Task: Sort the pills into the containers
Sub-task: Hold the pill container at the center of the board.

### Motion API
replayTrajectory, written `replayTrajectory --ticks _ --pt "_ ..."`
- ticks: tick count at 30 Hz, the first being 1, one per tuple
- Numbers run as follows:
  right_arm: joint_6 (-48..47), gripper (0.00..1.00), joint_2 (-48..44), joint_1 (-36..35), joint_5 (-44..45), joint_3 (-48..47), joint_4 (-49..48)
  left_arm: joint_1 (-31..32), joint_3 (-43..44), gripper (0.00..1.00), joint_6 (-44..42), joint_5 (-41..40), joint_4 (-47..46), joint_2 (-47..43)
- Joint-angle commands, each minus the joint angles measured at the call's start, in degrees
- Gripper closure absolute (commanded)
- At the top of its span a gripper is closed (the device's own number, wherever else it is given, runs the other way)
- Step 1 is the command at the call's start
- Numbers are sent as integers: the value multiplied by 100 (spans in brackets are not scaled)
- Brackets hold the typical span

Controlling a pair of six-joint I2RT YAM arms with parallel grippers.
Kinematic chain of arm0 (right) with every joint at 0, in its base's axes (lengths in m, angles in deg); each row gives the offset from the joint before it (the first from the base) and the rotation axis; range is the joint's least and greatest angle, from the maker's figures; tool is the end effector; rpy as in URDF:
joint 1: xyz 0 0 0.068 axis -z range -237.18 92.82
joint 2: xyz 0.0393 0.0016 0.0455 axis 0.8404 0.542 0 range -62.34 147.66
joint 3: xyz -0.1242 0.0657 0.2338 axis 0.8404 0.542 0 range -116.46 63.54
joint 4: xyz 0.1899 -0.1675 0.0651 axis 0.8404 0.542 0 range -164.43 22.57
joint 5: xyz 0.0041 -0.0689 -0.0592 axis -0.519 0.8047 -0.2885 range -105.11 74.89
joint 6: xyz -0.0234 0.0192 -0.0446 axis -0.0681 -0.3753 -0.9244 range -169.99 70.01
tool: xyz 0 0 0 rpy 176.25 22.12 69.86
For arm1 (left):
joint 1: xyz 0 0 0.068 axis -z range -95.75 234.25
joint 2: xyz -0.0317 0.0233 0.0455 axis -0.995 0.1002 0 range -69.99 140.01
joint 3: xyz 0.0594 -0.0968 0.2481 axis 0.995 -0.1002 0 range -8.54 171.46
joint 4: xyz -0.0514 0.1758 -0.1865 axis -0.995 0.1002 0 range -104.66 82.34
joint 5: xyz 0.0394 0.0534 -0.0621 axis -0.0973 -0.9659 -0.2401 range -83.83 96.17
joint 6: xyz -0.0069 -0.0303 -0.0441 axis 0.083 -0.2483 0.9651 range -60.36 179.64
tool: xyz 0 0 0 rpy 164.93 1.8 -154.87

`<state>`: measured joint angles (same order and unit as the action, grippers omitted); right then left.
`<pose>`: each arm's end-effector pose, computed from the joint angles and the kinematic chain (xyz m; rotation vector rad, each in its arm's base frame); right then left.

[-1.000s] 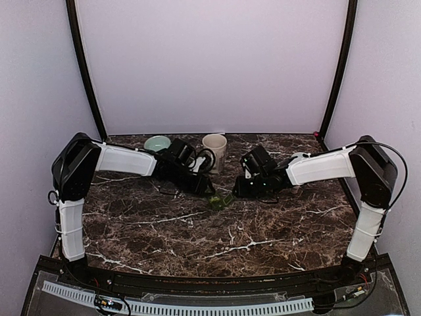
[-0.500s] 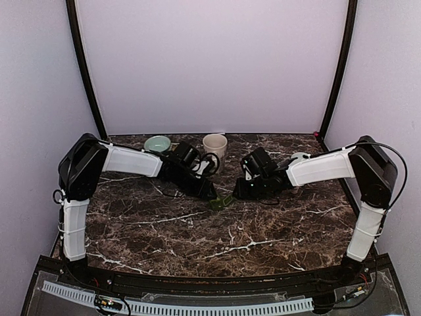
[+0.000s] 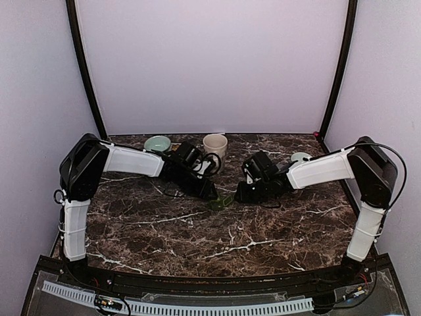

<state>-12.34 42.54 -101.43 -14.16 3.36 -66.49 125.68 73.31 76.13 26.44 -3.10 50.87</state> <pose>0.2659 0.2582 0.1518 -0.1416 2.5794 0.5563 0.3305 -0.3082 0.1496 0.7173 2.4797 -0.8501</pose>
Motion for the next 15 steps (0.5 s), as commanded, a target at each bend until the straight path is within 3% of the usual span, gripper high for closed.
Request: replayTrajectory --ticks 1,15 --pt "69 63 -196 -64 -99 50 -207 45 168 44 -58 -120 171 60" --pt "146 63 -253 -201 -209 33 -225 146 227 46 -102 -334 312 127"
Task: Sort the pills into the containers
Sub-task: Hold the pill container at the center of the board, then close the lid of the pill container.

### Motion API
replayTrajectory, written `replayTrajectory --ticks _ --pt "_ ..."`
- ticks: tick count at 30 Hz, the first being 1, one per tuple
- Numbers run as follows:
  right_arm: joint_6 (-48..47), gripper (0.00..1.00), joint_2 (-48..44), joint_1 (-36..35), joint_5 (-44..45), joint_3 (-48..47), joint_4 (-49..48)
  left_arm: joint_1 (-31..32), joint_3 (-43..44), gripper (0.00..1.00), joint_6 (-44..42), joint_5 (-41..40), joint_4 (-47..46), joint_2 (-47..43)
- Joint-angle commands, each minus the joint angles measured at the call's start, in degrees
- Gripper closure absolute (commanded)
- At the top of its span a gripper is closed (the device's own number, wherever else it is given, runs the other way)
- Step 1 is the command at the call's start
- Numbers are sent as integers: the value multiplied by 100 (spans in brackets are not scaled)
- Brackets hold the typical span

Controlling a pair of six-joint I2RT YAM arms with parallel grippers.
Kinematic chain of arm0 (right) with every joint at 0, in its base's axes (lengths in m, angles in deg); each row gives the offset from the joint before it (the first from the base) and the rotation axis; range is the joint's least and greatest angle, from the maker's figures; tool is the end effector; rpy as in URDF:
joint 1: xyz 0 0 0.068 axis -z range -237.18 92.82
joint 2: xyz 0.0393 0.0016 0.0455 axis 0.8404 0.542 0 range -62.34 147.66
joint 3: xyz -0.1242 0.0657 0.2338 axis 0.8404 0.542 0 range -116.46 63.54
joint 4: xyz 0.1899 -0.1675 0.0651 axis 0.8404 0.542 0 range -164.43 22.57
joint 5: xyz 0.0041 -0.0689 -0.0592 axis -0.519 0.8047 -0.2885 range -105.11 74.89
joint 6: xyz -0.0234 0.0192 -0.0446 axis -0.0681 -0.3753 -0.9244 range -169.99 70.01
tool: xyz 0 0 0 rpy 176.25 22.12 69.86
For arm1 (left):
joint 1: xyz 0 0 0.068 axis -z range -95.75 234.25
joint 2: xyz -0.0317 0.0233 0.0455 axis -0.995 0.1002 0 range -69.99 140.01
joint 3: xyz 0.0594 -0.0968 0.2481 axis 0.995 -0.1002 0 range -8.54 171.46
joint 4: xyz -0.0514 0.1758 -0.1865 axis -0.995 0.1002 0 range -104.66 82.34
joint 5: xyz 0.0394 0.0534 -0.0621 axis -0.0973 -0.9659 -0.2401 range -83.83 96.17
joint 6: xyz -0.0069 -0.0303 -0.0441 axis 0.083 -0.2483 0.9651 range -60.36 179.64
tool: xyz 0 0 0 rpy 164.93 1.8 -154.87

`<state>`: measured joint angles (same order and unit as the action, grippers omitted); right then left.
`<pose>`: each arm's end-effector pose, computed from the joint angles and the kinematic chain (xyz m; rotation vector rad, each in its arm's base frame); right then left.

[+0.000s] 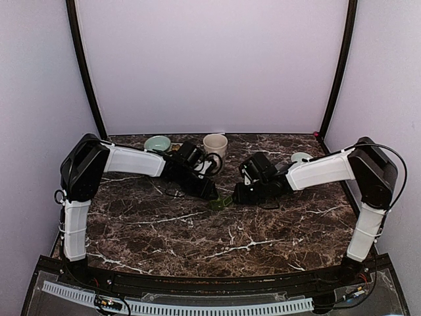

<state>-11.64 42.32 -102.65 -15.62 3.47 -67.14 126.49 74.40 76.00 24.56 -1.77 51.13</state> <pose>0.2599 0.2648 0.1533 -0.1647 2.5814 0.6056 0.3284 -0.3134 0.1514 0.7225 2.4848 -0.8117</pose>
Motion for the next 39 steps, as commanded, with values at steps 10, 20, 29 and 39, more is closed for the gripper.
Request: replayTrajectory --ticks 10,20,29,39 --pt "101 63 -263 -176 -46 -99 -107 101 122 48 -92 -234 249 151" --pt "81 63 -243 -256 -29 -205 -59 127 220 49 -98 -340 415 219" --pt "50 63 -148 -355 -34 -382 -15 144 227 50 -89 -371 475 228" --pt "37 63 80 -453 -126 -508 -26 144 249 50 -111 -389 521 228"
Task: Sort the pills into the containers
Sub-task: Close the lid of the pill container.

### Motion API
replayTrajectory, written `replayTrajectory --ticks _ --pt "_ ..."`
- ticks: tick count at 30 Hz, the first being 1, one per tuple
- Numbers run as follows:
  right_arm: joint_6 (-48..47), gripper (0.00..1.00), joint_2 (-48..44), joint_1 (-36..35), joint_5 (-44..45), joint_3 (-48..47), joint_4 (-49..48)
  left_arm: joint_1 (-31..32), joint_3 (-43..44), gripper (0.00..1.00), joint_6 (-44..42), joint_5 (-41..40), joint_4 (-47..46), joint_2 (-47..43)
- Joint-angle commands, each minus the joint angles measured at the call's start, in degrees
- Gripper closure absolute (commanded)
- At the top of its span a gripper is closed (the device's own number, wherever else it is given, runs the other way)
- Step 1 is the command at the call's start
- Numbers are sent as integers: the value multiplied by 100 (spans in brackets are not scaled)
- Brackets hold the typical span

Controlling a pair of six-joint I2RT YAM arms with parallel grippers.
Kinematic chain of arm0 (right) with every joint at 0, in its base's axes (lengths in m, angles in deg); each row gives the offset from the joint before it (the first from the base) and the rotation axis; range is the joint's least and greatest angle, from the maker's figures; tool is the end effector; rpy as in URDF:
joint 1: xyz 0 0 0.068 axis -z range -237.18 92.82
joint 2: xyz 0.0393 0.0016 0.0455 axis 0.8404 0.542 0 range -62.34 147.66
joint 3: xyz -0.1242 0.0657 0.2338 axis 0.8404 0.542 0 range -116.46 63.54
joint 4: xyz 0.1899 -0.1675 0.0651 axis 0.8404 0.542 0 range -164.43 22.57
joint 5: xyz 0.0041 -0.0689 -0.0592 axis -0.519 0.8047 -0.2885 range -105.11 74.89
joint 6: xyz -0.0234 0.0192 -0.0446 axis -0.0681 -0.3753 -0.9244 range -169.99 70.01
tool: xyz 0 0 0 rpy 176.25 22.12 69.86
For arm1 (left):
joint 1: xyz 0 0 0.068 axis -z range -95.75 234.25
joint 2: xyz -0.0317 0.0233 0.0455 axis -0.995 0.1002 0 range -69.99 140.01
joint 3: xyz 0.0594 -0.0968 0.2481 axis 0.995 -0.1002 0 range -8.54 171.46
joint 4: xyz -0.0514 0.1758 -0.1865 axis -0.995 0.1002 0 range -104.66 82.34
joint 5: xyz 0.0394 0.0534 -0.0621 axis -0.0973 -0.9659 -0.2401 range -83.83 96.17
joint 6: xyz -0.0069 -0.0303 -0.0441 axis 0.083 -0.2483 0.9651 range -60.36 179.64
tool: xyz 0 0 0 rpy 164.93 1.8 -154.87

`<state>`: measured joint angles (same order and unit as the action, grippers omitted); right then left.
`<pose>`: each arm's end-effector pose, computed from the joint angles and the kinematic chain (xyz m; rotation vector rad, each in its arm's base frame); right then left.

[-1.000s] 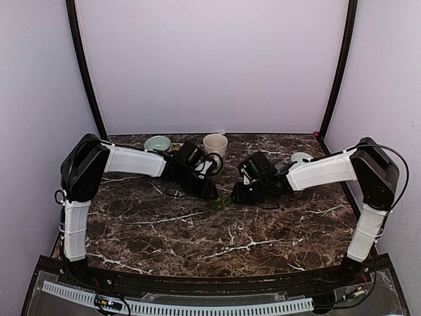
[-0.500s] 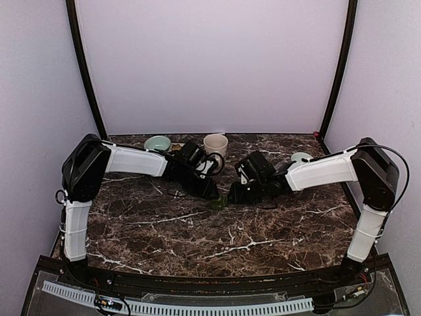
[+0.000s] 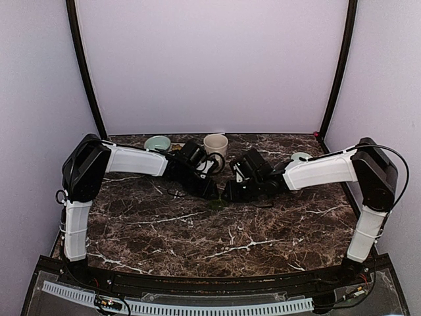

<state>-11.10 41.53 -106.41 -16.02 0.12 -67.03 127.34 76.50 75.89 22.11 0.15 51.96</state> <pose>0.2491 0.2899 0.1752 -0.2364 2.5253 0.6943 0.3282 -0.3205 0.1534 0.7238 2.4913 -0.7606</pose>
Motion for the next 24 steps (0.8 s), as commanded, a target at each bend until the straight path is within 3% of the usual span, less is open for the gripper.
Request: replayTrajectory --ticks 1,24 --pt "-22 63 182 -90 -100 -191 -40 59 40 50 -104 -144 331 143" --pt "81 63 492 -206 -264 -224 -167 60 49 51 -181 -239 429 137"
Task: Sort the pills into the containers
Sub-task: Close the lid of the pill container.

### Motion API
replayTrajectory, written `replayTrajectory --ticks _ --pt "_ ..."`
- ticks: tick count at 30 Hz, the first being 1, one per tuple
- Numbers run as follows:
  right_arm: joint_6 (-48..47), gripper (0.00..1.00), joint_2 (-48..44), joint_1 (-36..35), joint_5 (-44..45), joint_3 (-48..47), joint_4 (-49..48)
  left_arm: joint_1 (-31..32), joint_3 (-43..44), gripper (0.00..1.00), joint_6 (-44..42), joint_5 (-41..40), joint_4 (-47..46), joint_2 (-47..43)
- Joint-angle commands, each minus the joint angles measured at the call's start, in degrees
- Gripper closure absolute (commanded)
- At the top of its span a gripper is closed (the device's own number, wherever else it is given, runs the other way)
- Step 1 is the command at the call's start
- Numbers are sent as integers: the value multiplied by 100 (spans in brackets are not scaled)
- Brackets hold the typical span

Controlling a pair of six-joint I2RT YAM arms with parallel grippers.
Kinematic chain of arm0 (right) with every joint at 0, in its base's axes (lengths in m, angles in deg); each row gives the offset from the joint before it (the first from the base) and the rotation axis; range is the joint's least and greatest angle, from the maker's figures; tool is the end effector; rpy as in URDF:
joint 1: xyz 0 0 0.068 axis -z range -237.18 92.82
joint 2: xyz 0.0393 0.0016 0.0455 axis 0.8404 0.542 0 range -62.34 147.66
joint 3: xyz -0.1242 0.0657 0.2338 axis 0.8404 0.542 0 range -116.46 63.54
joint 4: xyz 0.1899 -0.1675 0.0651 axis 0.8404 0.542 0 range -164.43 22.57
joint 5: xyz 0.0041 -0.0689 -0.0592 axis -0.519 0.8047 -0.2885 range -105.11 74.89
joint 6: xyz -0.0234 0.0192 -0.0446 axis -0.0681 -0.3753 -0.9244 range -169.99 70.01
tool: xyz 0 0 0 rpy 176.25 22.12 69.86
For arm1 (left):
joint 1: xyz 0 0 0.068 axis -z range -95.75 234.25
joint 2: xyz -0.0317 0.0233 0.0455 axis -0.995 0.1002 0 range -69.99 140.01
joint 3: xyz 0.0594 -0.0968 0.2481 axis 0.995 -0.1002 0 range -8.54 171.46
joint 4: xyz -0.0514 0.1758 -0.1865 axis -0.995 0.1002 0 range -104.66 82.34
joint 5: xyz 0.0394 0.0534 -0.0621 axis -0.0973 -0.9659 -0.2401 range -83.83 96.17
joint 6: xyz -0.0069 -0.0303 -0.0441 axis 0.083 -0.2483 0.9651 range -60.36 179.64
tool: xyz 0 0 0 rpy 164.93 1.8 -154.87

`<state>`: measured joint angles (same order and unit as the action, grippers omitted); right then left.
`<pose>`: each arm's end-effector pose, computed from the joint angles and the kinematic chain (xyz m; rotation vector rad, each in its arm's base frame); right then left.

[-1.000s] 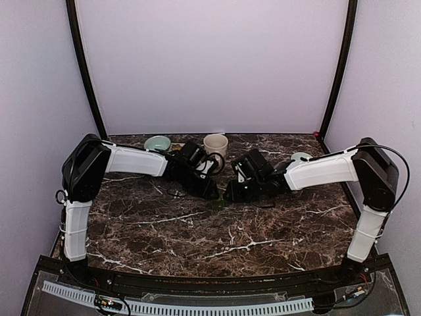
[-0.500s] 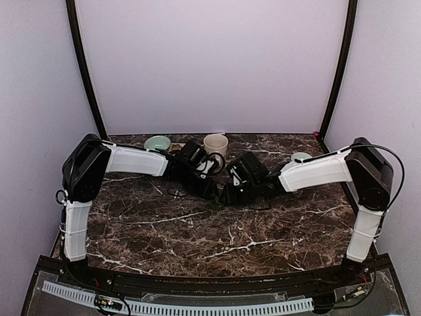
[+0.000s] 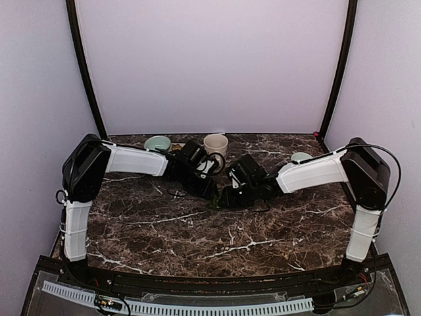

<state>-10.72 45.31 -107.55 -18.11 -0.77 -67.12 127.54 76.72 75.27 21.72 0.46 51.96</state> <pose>0.2465 0.3007 0.1558 -0.2760 2.5870 0.7041 0.3275 -0.3217 0.1542 0.7380 2.4860 -0.7492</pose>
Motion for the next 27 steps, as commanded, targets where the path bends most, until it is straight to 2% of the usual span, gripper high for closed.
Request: replayTrajectory --ticks 1,17,27 --pt "46 63 110 -90 -44 -134 -148 39 37 51 -127 -213 415 135" --pt "105 63 69 -87 89 -309 -142 -15 109 51 -219 -437 498 -66" --pt "116 63 -183 -92 222 -213 -241 -93 -265 48 1 -233 55 -439"
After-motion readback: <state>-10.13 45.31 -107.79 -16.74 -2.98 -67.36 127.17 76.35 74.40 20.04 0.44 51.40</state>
